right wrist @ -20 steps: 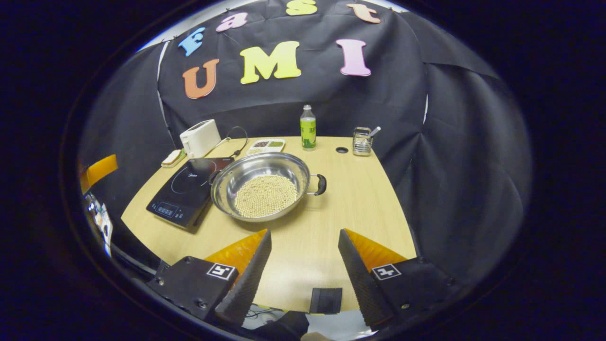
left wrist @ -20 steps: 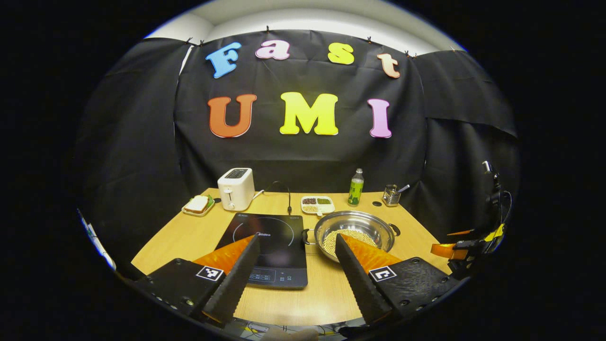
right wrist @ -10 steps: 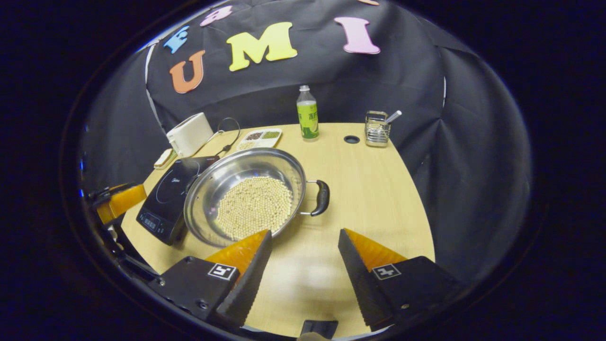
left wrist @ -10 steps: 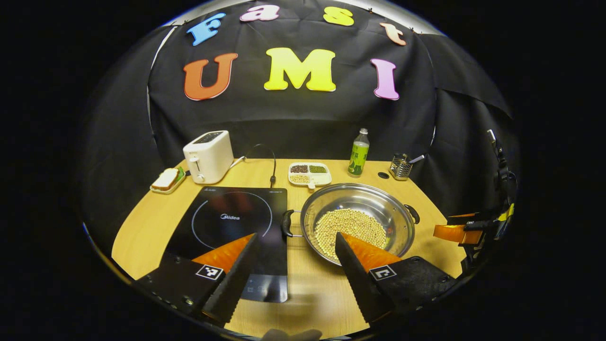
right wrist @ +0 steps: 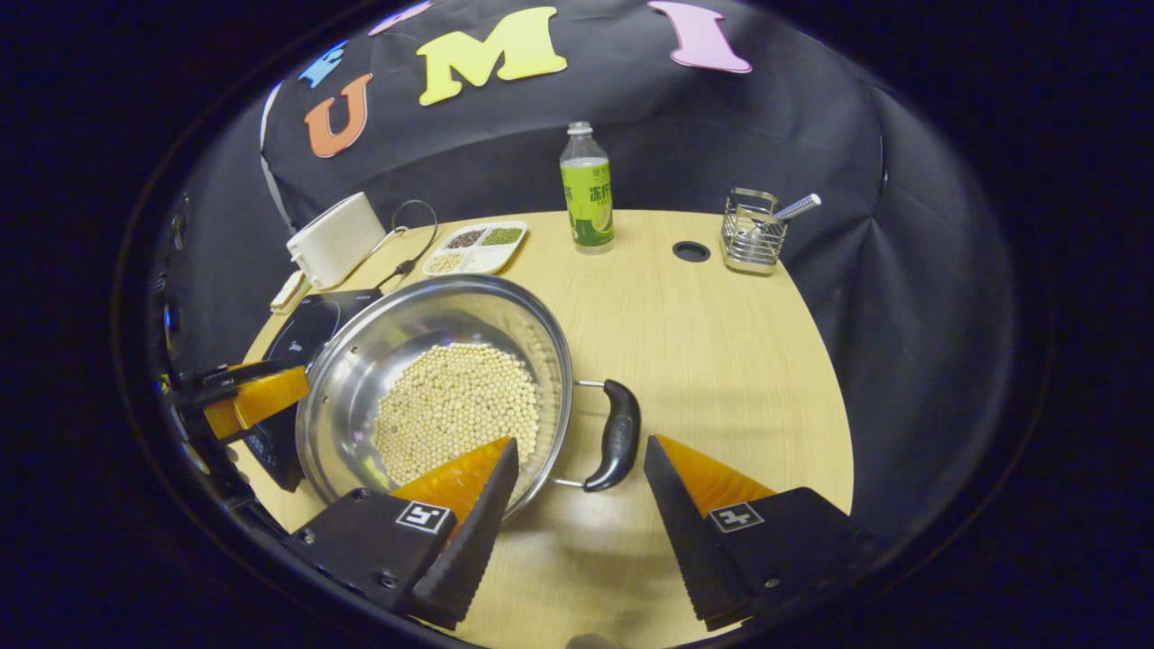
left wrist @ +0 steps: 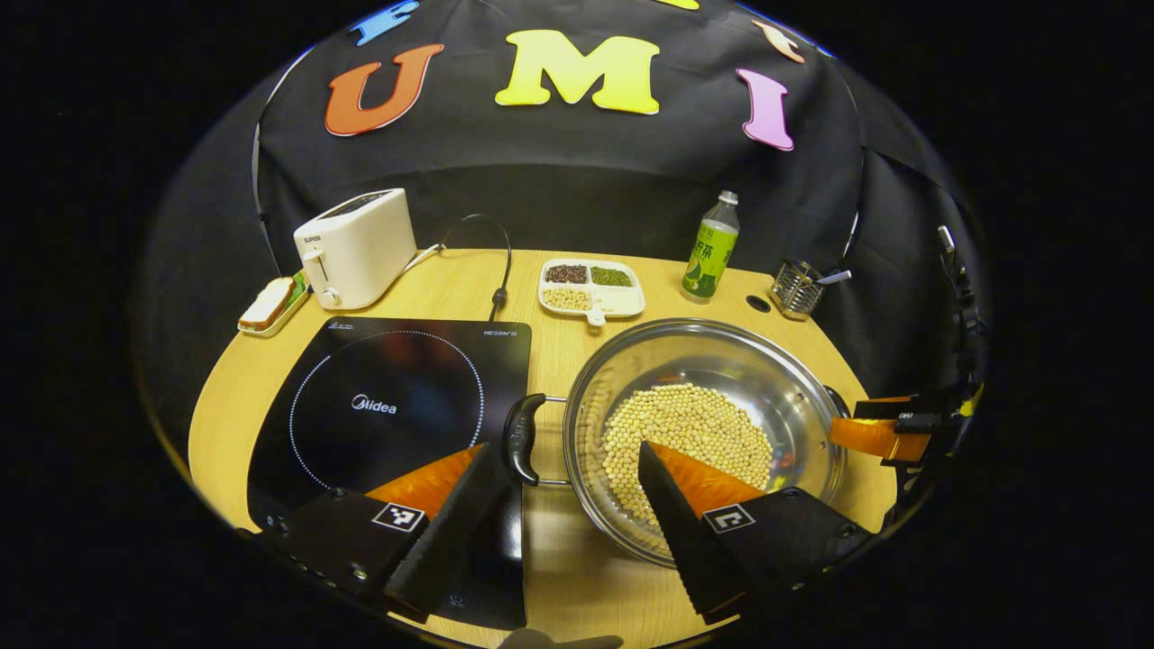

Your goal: First push the handle of the pot to place it horizontally, then grasp the pot with both hands and set it on the induction cooktop.

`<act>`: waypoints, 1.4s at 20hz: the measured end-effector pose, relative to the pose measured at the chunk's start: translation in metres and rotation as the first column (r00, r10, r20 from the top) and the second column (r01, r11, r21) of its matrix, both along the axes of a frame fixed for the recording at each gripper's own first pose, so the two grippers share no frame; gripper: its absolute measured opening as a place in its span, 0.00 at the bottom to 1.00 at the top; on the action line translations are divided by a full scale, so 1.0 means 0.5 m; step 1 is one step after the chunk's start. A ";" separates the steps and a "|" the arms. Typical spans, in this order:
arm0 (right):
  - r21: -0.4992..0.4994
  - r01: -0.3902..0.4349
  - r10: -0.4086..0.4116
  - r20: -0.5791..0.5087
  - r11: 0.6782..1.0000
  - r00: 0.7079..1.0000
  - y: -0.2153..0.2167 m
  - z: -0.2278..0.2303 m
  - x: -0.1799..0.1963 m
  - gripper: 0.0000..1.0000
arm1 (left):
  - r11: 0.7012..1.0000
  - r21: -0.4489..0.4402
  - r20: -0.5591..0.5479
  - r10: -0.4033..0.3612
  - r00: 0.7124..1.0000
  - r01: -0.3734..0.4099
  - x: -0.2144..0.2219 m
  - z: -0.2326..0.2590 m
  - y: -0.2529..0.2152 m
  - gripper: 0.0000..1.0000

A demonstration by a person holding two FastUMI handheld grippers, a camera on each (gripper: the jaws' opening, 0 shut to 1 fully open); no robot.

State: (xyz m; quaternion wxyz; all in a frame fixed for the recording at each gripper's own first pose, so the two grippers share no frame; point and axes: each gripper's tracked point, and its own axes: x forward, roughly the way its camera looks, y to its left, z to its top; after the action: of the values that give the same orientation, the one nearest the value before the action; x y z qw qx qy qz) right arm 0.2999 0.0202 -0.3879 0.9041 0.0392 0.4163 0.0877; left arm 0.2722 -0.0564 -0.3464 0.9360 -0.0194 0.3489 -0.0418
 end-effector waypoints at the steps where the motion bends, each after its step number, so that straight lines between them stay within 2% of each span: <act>1: -0.013 -0.005 0.005 -0.009 1.000 1.000 -0.002 -0.006 0.008 0.88 | 1.000 0.002 -0.007 0.001 1.000 -0.001 0.008 -0.006 -0.001 0.96; 4: -0.023 -0.011 0.010 -0.035 1.000 0.999 -0.002 -0.020 0.024 0.88 | 1.000 0.005 -0.031 -0.001 1.000 0.001 0.030 -0.025 0.000 0.96; 5: -0.023 -0.009 0.008 -0.044 1.000 0.999 -0.002 -0.025 0.030 0.88 | 1.000 0.001 -0.042 0.002 0.999 -0.002 0.036 -0.030 0.000 1.00; 6: -0.018 -0.015 0.014 -0.054 1.000 0.998 0.001 -0.029 0.032 0.88 | 1.000 -0.003 -0.058 0.008 0.998 -0.008 0.038 -0.038 -0.001 1.00; 7: -0.017 -0.022 0.020 -0.066 1.000 0.998 0.003 -0.033 0.034 0.88 | 1.000 -0.012 -0.074 0.014 0.997 -0.015 0.037 -0.043 -0.002 0.96; 10: -0.012 -0.039 0.038 -0.087 0.999 0.996 0.010 -0.044 0.041 0.87 | 1.000 -0.006 -0.094 0.016 0.995 -0.017 0.045 -0.058 -0.003 0.95; 12: -0.022 -0.033 0.031 -0.095 0.999 0.995 0.002 -0.050 0.045 0.75 | 1.000 0.016 -0.103 0.011 0.995 -0.009 0.049 -0.060 -0.002 0.95; 15: -0.015 -0.035 0.033 -0.112 0.999 0.993 0.002 -0.057 0.043 0.72 | 0.999 0.053 -0.131 0.018 0.991 -0.011 0.052 -0.066 0.002 0.95; 16: -0.023 -0.039 0.036 -0.119 0.999 0.992 0.002 -0.058 0.042 0.71 | 0.998 0.067 -0.139 0.027 0.990 -0.018 0.051 -0.070 0.010 0.81; 17: -0.028 -0.036 0.033 -0.128 0.999 0.991 0.001 -0.058 0.043 0.70 | 0.997 0.069 -0.139 0.031 0.990 -0.021 0.056 -0.069 0.010 0.88; 22: -0.030 -0.036 0.031 -0.148 0.999 0.989 0.001 -0.058 0.047 0.64 | 0.995 0.078 -0.197 0.080 0.977 -0.066 0.054 -0.073 0.024 0.63; 23: -0.029 -0.031 0.027 -0.145 0.999 0.989 0.001 -0.062 0.049 0.63 | 0.995 0.088 -0.191 0.071 0.979 -0.055 0.055 -0.066 0.026 0.74; 24: -0.023 -0.028 0.025 -0.143 0.999 0.989 0.001 -0.063 0.049 0.62 | 0.995 0.089 -0.199 0.071 0.977 -0.055 0.056 -0.070 0.026 0.74; 25: -0.019 -0.028 0.025 -0.141 0.999 0.990 0.002 -0.061 0.050 0.60 | 0.995 0.084 -0.187 0.071 0.980 -0.056 0.059 -0.065 0.023 0.62; 26: -0.022 -0.027 0.023 -0.140 0.999 0.990 0.002 -0.060 0.051 0.59 | 0.994 0.091 -0.191 0.069 0.979 -0.052 0.057 -0.067 0.023 0.72; 27: -0.027 -0.029 0.025 -0.136 0.999 0.990 0.001 -0.060 0.051 0.58 | 0.993 0.107 -0.181 0.061 0.982 -0.042 0.059 -0.066 0.025 0.60; 28: -0.026 -0.028 0.024 -0.137 0.999 0.990 0.001 -0.060 0.051 0.58 | 0.992 0.119 -0.172 0.053 0.984 -0.033 0.061 -0.065 0.024 0.60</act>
State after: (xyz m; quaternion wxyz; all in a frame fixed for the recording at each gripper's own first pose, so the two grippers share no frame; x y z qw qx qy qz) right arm 0.3256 0.0209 -0.4181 0.8729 0.0270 0.4787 0.0906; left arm 0.3026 -0.0442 -0.3788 0.9019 0.0237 0.4312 0.0007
